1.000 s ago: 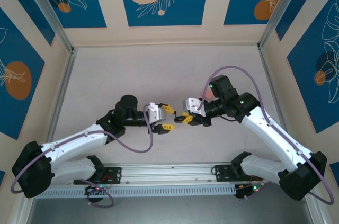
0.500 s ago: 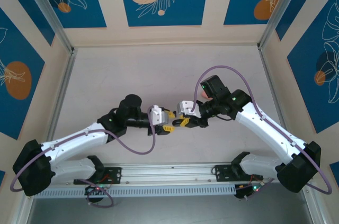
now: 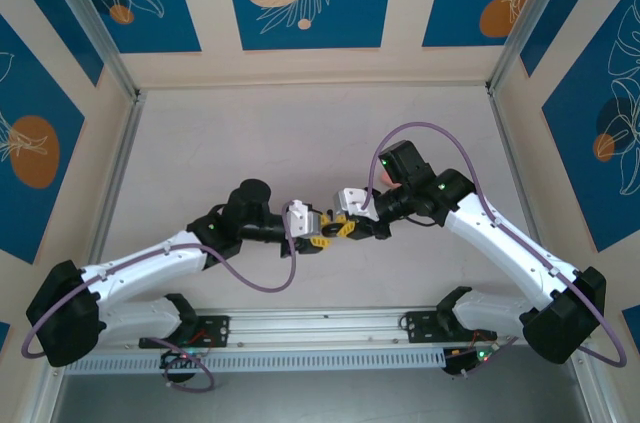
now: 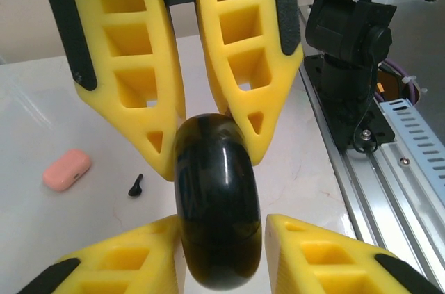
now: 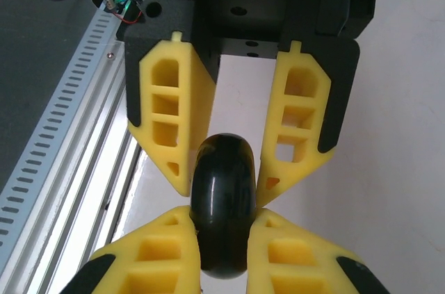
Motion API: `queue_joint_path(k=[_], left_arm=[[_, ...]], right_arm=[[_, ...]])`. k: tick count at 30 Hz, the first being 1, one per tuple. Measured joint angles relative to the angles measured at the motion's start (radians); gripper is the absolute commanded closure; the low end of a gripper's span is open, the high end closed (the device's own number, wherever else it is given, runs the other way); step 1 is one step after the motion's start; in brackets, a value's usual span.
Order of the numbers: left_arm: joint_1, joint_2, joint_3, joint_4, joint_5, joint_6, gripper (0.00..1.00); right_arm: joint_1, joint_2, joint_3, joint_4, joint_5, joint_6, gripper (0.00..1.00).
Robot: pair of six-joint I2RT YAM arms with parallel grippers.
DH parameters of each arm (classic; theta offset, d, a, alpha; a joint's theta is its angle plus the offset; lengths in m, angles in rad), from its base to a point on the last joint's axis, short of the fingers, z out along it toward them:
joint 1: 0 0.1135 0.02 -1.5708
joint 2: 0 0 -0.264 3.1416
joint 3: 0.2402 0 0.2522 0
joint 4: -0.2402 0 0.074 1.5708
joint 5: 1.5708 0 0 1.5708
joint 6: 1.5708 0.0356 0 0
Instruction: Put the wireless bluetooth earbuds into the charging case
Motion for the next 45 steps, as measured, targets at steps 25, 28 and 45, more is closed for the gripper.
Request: queue_joint_path(k=[25,28,45], left_arm=[[-0.001,0.002,0.002,0.023,-0.003,-0.016,0.85],[-0.001,0.002,0.002,0.023,-0.003,-0.016,0.85],[-0.005,-0.009,0.002,0.034,-0.027,-0.027,0.86]], right_arm=[[0.003,0.0,0.0,0.05,-0.002,0.046,0.54],[0.003,0.0,-0.003,0.074,-0.002,0.056,0.53],[-0.144,-0.034,-0.008,0.156,-0.075,0.162,0.56]])
